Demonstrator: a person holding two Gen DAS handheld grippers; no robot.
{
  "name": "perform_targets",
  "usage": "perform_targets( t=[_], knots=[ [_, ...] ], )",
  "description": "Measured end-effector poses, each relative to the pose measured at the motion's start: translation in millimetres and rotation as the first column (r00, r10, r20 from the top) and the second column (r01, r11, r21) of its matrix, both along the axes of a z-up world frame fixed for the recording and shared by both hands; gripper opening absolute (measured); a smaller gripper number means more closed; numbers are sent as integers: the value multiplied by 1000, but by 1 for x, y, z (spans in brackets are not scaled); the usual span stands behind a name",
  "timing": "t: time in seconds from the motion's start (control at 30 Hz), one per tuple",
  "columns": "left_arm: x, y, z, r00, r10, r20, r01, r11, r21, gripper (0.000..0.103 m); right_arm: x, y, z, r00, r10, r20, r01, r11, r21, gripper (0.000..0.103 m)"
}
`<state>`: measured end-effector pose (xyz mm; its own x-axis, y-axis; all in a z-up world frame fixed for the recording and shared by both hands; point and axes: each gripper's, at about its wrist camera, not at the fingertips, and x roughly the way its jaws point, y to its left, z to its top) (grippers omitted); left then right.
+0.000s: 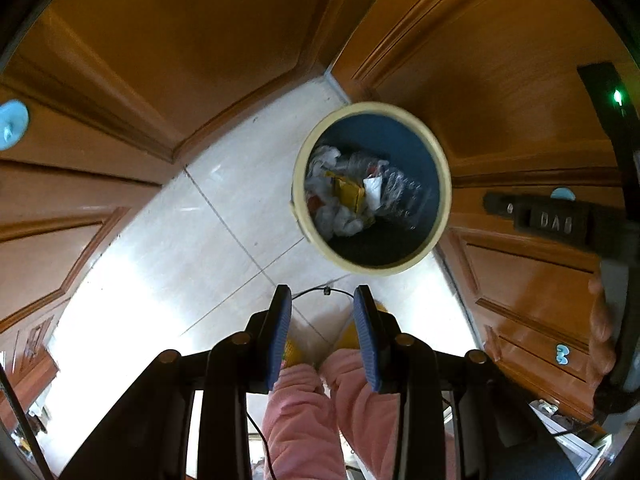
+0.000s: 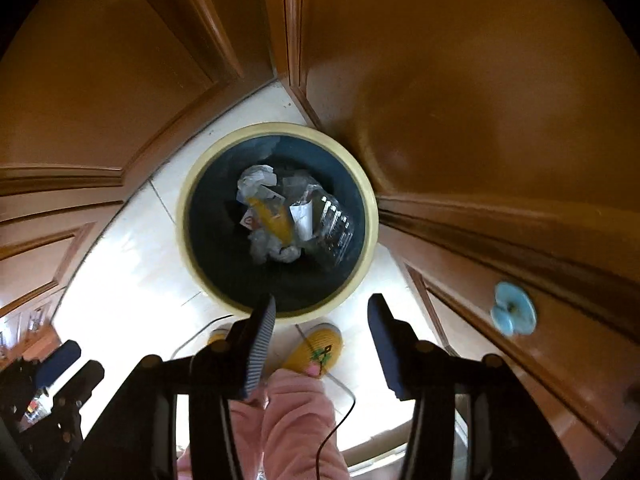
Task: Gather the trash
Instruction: 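Raise both open tools back up to the counter corner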
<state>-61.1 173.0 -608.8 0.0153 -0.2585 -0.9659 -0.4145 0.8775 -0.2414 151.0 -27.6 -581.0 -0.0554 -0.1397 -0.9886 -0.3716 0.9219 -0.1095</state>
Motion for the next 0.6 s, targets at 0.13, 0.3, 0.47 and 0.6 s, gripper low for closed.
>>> perform_targets(
  t=[0.13,0.3,0.47,0.6],
  knots=[
    [6,-5,23,999,-2,33,2,1000,-3,31,-11,-5,26,1000,-3,11,3,999,36,48],
    [7,-9,59,997,-15,76,15,1000,7,31,-29,-10,57,999,-10,35,7,996,83,48],
    [4,-15,108,992,-44,117,41,999,28,32,-55,-22,109,997,-25,78,13,989,148,48],
    [-1,-26,154,984,-80,157,73,996,49,38,-72,-32,152,993,-56,104,34,979,202,48]
  ],
)
